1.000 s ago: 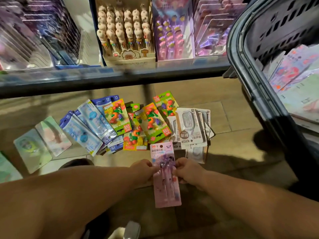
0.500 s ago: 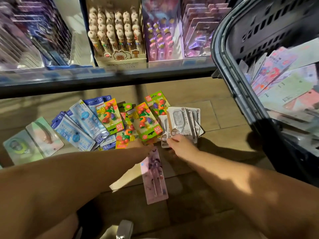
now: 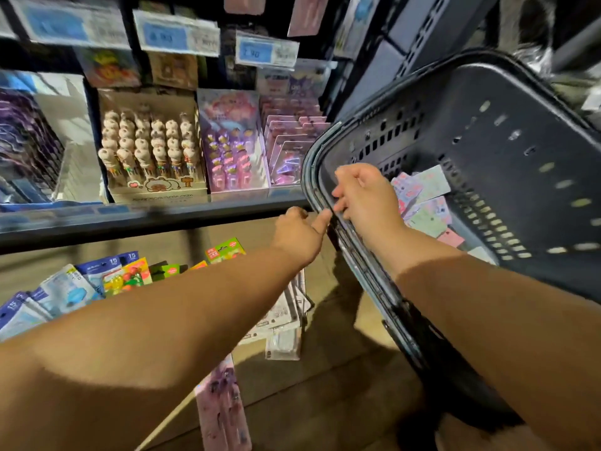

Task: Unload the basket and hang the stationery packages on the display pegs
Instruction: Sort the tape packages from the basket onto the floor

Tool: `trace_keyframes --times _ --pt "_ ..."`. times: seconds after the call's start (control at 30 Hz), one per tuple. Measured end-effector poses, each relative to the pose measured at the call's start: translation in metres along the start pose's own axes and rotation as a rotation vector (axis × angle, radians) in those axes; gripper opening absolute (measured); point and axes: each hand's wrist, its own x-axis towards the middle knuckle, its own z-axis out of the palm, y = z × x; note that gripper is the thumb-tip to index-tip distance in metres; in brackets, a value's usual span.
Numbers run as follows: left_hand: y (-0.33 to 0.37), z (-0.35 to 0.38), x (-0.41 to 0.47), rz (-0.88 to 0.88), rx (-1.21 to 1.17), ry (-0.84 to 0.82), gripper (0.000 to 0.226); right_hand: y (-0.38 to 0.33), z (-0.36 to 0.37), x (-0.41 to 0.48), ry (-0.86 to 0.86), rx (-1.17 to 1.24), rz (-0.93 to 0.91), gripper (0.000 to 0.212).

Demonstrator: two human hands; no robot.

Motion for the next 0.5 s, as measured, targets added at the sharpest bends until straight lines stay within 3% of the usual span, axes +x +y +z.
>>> trace_keyframes --times 0.17,0.27,0.33,0.4,0.5 --pt "0.034 0.029 -0.001 0.043 0.031 -0.004 0.091 0.046 -0.073 0.027 0.056 -0.23 0.153 0.017" --pt "0.034 0.036 0.006 0.063 0.033 -0.01 0.094 0.091 -0.12 0.042 0.017 -0.328 0.311 0.013" --pt "0.029 0.037 0.01 0.108 0.036 -0.006 0.094 0.115 -0.146 0.053 -0.074 -0.54 0.419 0.015" --pt "0.023 0.037 0.012 0.135 0.062 -0.021 0.095 0.134 -0.162 0.058 -0.203 -0.793 0.529 0.028" --pt "0.018 0.038 0.016 0.181 0.125 -0.01 0.097 0.157 -0.175 0.05 -0.3 -0.868 0.661 0.059"
